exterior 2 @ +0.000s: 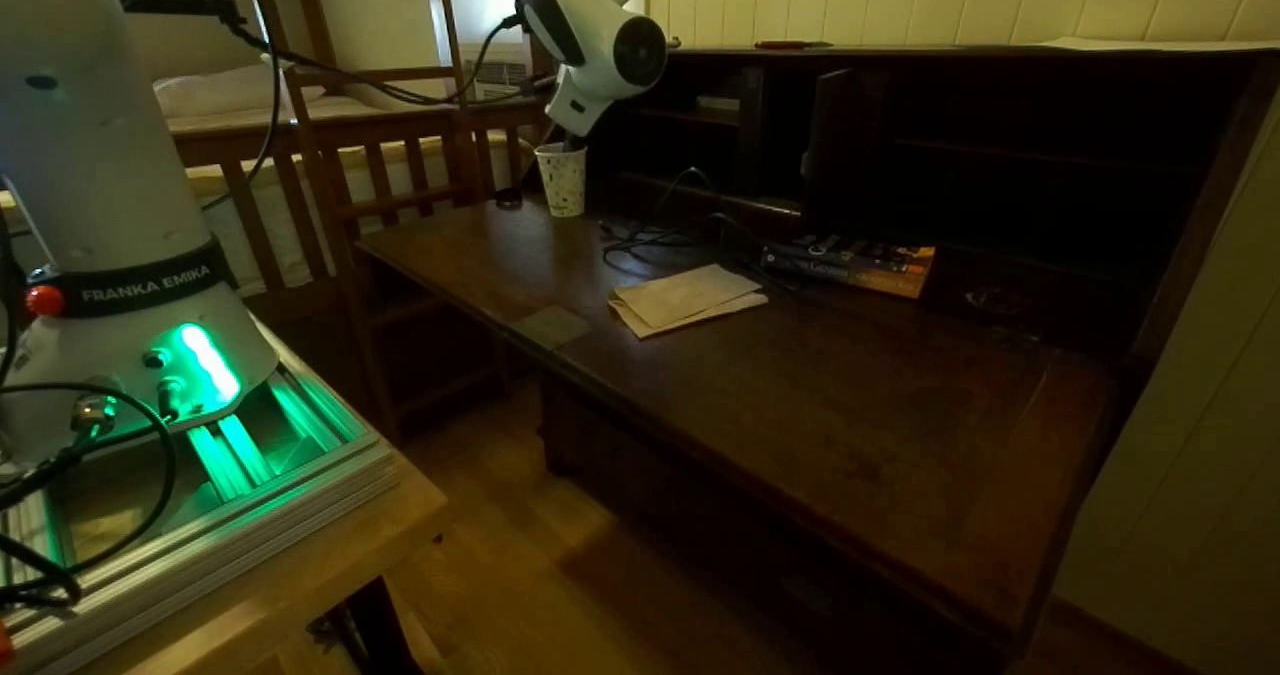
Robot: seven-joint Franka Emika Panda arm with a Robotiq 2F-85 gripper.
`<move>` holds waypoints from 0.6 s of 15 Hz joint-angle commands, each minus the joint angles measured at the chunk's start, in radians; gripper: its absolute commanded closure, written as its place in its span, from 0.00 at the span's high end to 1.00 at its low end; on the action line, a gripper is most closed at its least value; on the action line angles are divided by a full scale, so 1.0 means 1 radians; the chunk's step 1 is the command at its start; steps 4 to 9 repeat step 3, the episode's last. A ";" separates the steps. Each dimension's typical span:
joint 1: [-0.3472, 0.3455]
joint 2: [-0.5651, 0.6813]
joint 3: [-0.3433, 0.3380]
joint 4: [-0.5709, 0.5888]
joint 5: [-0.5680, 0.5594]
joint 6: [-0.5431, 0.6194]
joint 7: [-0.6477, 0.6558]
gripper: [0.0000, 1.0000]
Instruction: Put the black remote in the paper cup
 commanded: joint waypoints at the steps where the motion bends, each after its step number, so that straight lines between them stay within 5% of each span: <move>1: -0.002 -0.030 -0.005 -0.010 -0.031 -0.014 0.000 1.00; 9: -0.004 -0.086 -0.012 -0.034 -0.060 -0.021 0.000 1.00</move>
